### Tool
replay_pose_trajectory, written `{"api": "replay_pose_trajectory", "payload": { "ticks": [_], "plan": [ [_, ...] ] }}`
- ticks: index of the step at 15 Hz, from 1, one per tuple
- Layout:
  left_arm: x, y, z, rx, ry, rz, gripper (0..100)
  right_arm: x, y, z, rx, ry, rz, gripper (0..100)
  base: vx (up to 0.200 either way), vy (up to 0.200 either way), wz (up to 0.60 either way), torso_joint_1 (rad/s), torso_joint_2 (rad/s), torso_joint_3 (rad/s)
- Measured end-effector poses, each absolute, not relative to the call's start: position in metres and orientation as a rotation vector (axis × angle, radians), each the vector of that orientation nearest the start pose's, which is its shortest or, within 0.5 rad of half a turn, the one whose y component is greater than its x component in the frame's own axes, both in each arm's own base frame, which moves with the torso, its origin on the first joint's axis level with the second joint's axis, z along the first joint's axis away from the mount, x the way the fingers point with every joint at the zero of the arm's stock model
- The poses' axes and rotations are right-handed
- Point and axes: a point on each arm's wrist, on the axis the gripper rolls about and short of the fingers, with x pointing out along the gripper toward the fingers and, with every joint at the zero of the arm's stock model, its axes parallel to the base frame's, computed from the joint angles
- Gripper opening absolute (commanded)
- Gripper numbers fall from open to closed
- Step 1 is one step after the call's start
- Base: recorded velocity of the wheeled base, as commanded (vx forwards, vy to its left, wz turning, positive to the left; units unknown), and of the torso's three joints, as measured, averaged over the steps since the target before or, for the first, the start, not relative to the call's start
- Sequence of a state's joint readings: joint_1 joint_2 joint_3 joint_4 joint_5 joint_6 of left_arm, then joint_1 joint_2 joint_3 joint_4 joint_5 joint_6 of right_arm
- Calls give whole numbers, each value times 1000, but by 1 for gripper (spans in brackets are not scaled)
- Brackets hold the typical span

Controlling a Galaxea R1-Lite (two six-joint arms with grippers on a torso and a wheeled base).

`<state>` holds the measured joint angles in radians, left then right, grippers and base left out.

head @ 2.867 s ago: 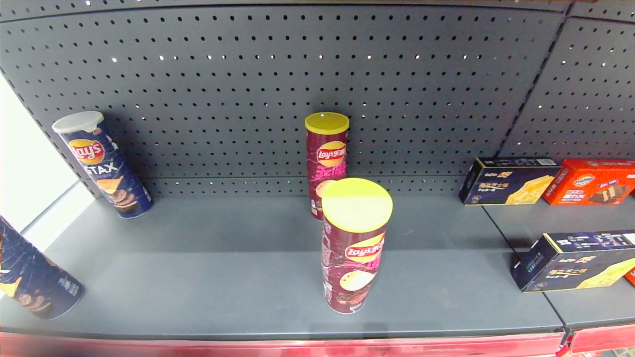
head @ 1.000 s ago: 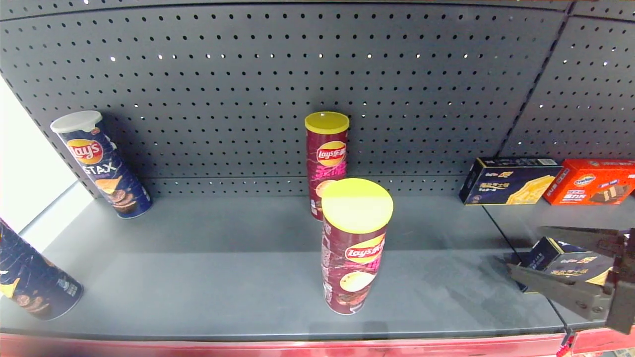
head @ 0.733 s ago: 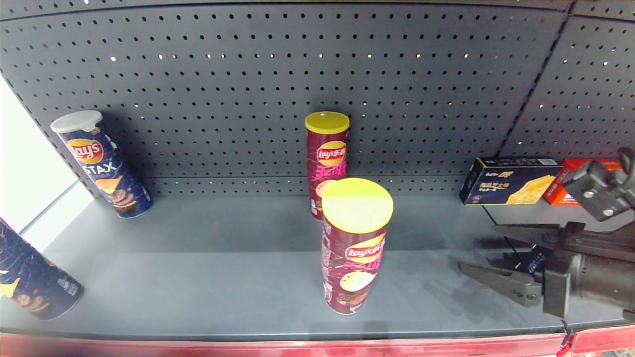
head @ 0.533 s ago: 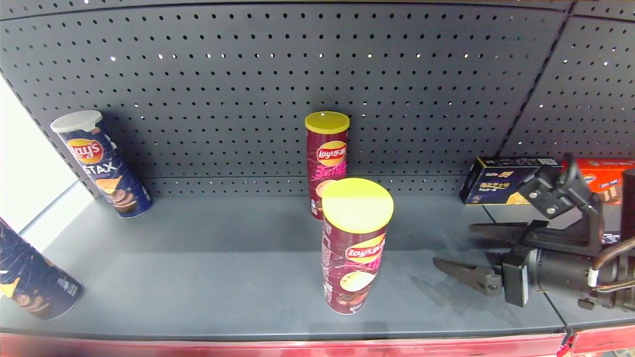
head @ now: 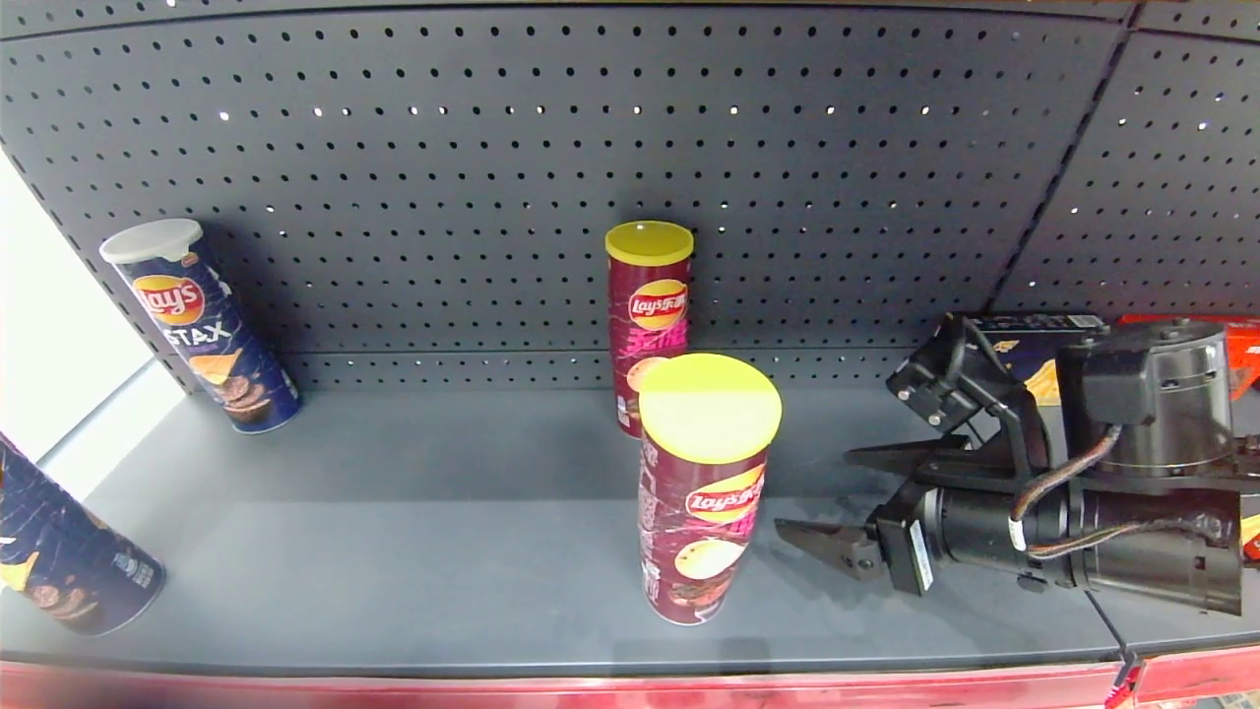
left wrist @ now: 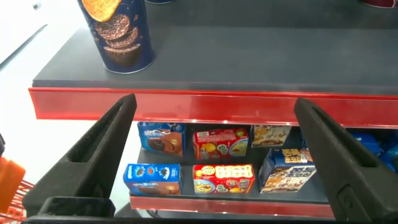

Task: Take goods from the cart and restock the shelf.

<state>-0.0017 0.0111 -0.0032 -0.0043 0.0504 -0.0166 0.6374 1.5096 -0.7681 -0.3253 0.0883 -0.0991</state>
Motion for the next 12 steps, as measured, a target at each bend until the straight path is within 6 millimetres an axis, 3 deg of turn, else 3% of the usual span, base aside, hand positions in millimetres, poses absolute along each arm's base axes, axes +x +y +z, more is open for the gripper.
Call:
{"api": "replay_pose_trajectory", "payload": {
  "ticks": [12],
  "plan": [
    [-22,1,77,-17,4,50,100,208,186,186,-238,402,816,100,0,0,0,0,0,0]
  ]
}}
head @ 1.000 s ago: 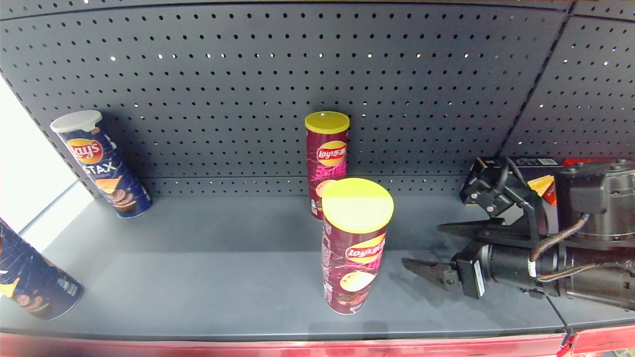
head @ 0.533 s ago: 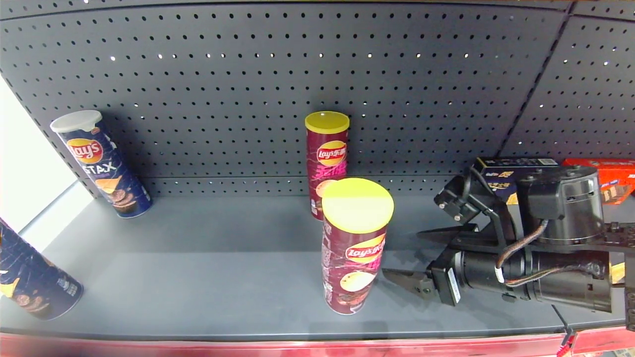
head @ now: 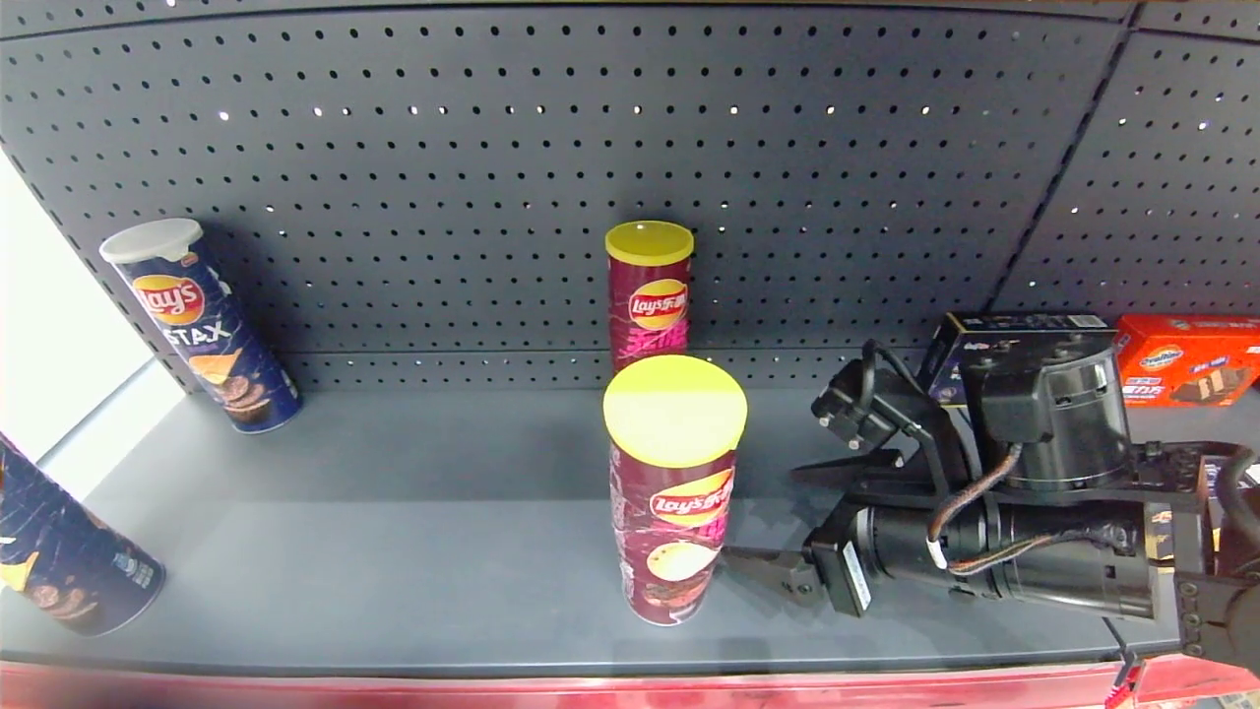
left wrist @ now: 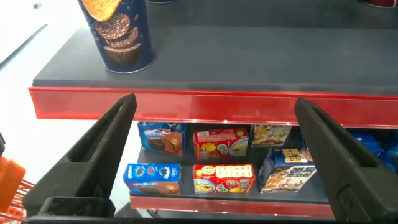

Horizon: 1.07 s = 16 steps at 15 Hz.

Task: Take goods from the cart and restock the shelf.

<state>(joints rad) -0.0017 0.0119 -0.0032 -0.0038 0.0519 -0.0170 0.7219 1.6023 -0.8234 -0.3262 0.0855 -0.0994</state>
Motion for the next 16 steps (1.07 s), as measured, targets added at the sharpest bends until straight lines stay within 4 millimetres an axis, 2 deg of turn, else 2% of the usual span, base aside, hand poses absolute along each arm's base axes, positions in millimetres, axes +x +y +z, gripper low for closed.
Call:
{"api": "replay_pose_trajectory", "payload": {
  "ticks": [2,5,8,12,16],
  "plan": [
    [-22,1,77,-17,4,50,100,209,185,186,-237,405,810,100,0,0,0,0,0,0],
    [-22,1,77,-18,4,49,100,223,181,192,-221,385,765,100,0,0,0,0,0,0],
    [-22,1,77,-18,4,50,100,235,186,196,-214,366,755,100,0,0,0,0,0,0],
    [-22,1,77,-18,4,50,100,226,195,189,-230,389,796,100,0,0,0,0,0,0],
    [-22,1,77,-18,5,50,100,211,191,180,-247,422,820,100,0,0,0,0,0,0]
  ]
}}
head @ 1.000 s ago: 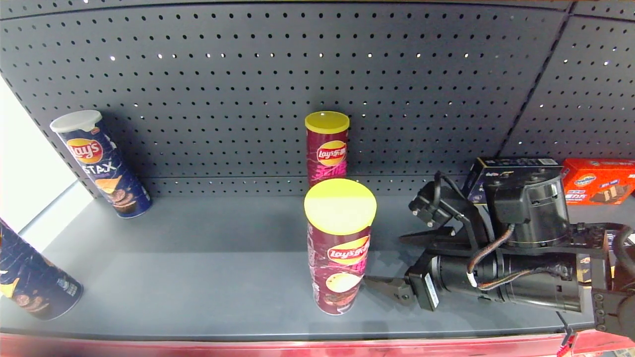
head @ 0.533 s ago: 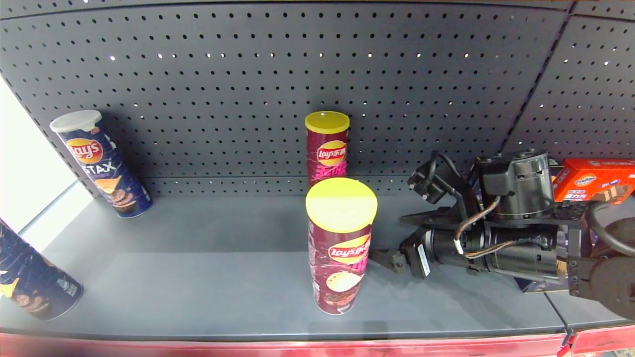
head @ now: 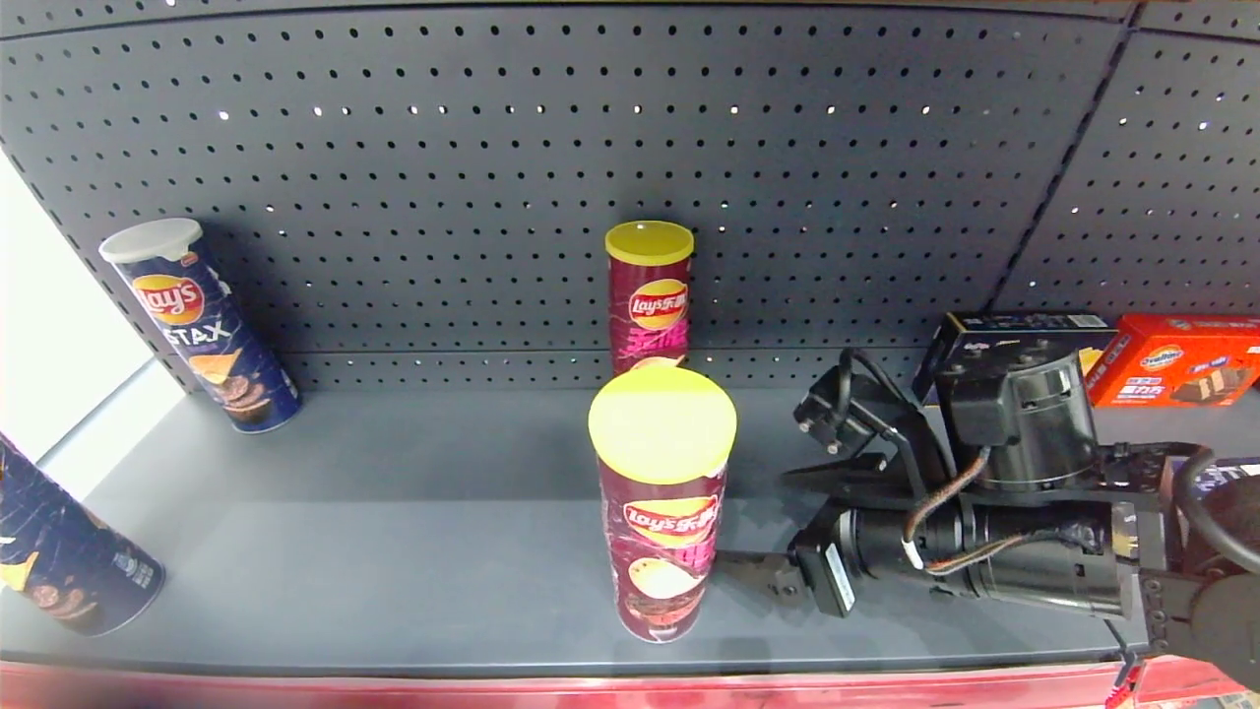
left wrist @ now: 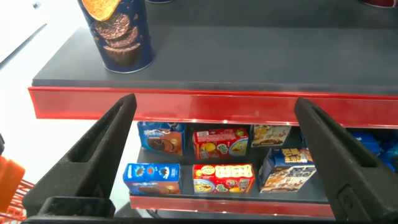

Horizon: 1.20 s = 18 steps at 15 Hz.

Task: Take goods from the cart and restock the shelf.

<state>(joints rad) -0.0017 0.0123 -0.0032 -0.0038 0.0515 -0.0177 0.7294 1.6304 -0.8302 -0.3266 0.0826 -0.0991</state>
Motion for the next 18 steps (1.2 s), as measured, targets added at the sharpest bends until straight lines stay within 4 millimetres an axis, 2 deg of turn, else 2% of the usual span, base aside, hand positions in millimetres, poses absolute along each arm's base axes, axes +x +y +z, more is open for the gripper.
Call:
{"api": "replay_pose_trajectory", "payload": {
  "ticks": [5,12,18],
  "plan": [
    [-22,1,77,-17,4,50,100,201,181,182,-243,416,815,100,0,0,0,0,0,0],
    [-22,1,77,-17,4,50,100,191,180,185,-245,405,838,100,0,0,0,0,0,0],
    [-22,1,77,-17,4,50,100,178,164,182,-242,407,827,100,0,0,0,0,0,0]
  ]
}}
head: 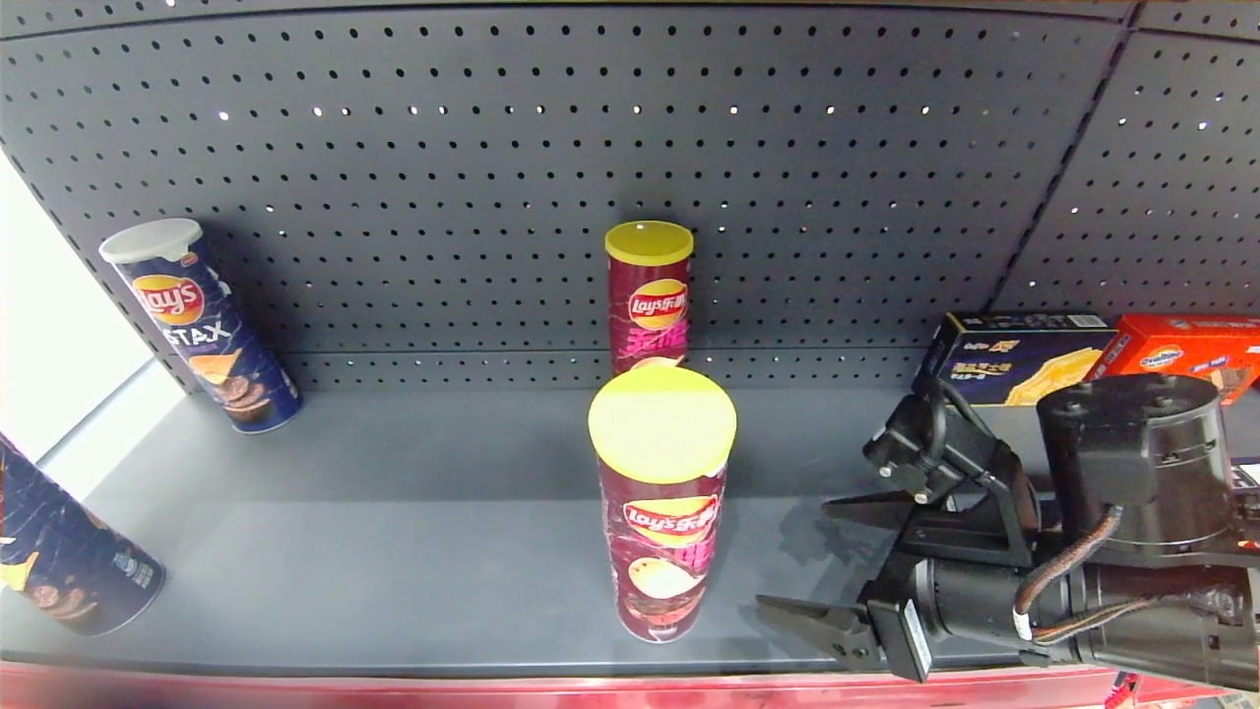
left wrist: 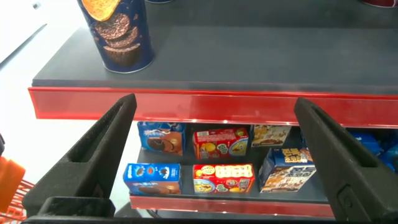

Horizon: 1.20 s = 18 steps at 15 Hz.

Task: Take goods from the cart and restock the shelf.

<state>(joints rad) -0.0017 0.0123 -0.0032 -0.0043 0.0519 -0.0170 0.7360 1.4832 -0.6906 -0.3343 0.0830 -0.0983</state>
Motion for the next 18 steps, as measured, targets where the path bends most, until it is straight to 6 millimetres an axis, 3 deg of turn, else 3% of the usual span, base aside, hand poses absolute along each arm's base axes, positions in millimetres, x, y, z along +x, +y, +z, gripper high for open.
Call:
{"api": "replay_pose_trajectory", "payload": {
  "ticks": [3,5,7,9,12,14,18],
  "plan": [
    [-22,1,77,-17,5,50,100,191,141,200,-194,330,719,100,0,0,0,0,0,0],
    [-22,1,77,-16,5,49,100,198,111,218,-156,261,601,100,0,0,0,0,0,0],
    [-22,1,77,-16,6,48,100,189,76,234,-125,185,474,100,0,0,0,0,0,0],
    [-22,1,77,-16,6,46,100,163,46,237,-108,133,366,100,0,0,0,0,0,0],
    [-22,1,77,-16,6,46,100,105,16,220,-99,69,215,100,0,0,0,0,0,0],
    [-22,1,77,-16,6,44,100,64,7,197,-99,41,128,100,0,0,0,0,0,0],
    [-22,1,77,-16,5,46,100,10,1,154,-100,68,53,100,0,0,0,0,0,0]
  ]
}}
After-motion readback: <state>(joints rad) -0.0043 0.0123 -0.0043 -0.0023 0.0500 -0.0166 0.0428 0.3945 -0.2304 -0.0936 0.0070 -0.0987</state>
